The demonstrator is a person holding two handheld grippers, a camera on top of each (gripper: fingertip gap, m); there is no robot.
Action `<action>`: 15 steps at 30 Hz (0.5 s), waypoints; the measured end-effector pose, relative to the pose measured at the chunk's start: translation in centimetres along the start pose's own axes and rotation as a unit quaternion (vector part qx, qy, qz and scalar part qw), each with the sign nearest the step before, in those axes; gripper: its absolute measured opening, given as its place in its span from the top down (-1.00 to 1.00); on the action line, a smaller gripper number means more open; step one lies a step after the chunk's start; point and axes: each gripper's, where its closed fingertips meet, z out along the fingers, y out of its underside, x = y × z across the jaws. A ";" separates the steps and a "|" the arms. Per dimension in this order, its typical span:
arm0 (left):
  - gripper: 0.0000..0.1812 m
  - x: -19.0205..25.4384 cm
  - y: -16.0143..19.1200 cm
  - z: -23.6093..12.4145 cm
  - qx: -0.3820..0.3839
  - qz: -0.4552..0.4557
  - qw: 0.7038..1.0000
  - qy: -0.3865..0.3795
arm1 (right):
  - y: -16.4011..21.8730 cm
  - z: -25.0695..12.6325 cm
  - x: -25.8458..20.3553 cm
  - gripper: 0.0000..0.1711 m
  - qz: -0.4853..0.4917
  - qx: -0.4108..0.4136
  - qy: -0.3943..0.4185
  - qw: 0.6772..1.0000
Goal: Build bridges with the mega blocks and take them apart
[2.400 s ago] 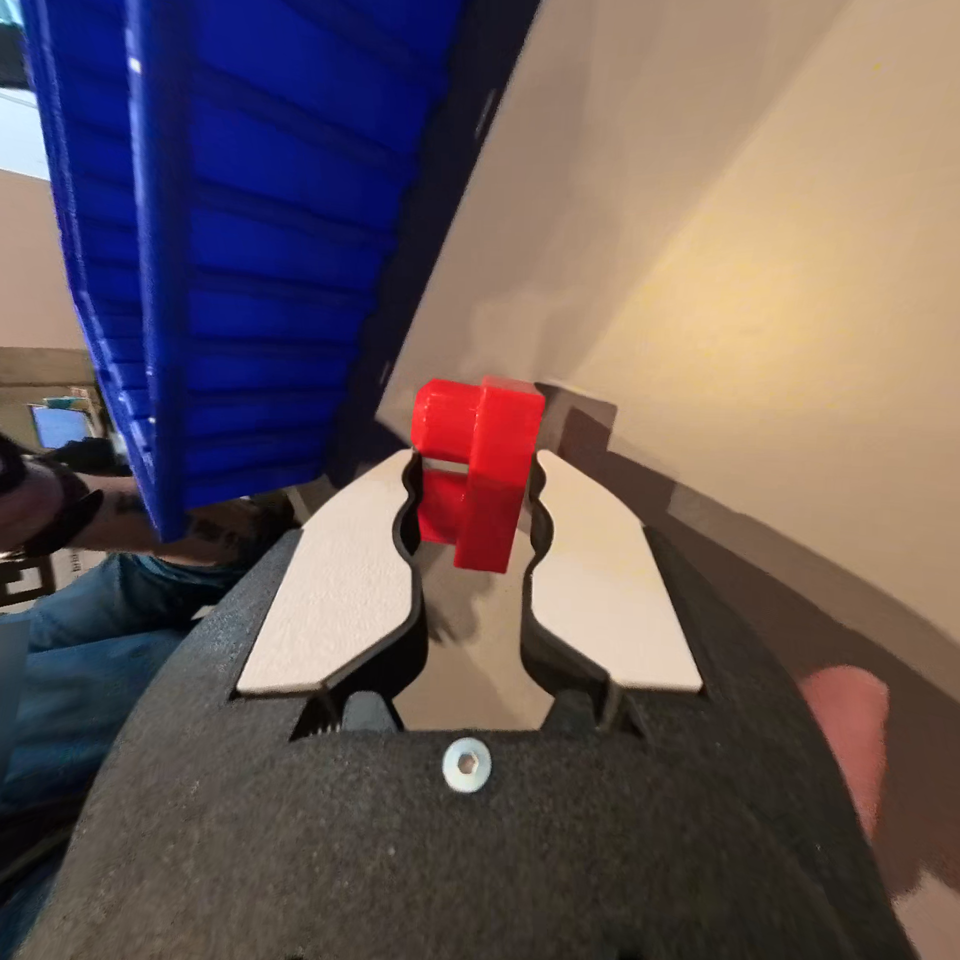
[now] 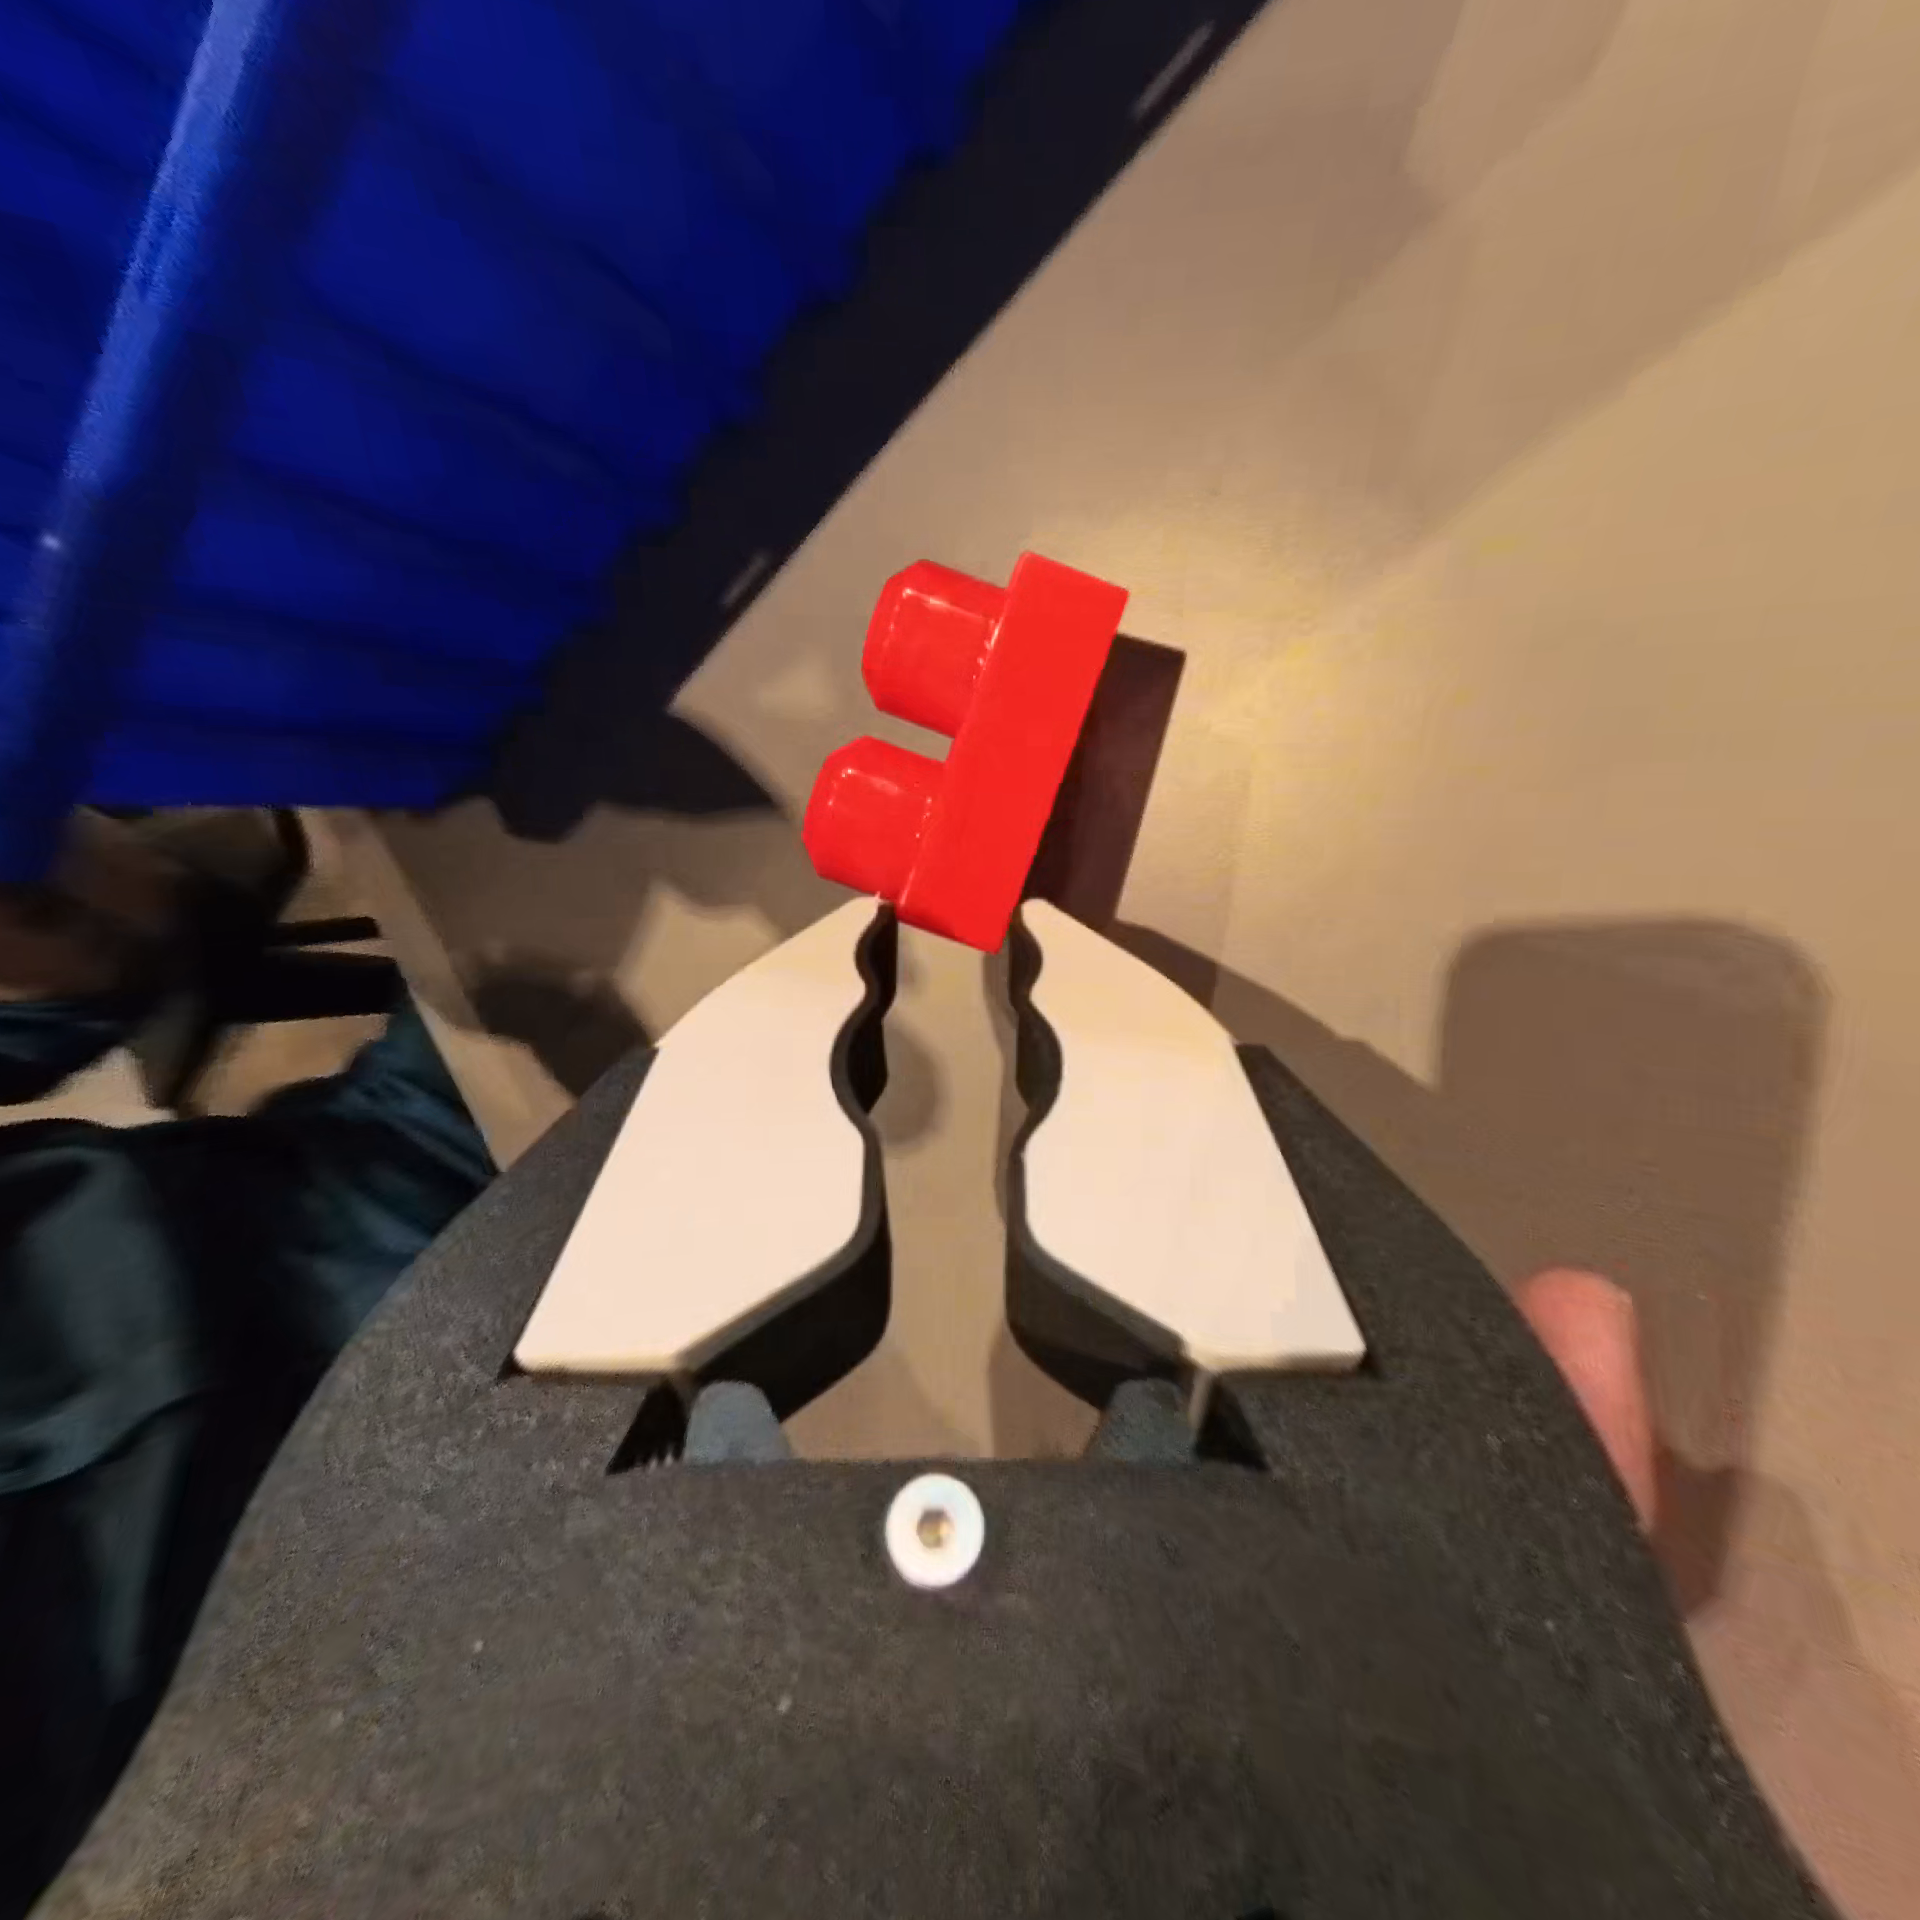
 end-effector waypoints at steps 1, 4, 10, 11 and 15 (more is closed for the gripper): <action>0.17 0.0 0.0 0.0 0.000 0.000 1.000 0.000 | -0.1 0.0 0.2 0.76 0.018 -0.001 -0.011 1.000; 0.17 0.0 0.0 -0.1 0.000 0.000 1.000 0.000 | -0.2 -0.1 0.9 0.76 0.063 0.000 -0.033 0.997; 0.17 -0.1 0.1 0.1 0.000 -0.002 1.000 0.003 | -0.2 -0.4 1.7 0.76 0.137 0.010 -0.079 0.987; 0.17 0.0 0.1 0.1 -0.001 -0.002 1.000 0.003 | 0.0 -0.5 2.0 0.76 0.145 0.009 -0.082 0.986; 0.17 0.1 0.2 0.3 -0.003 -0.001 1.000 0.004 | 0.2 -0.8 3.1 0.76 0.161 0.011 -0.076 0.984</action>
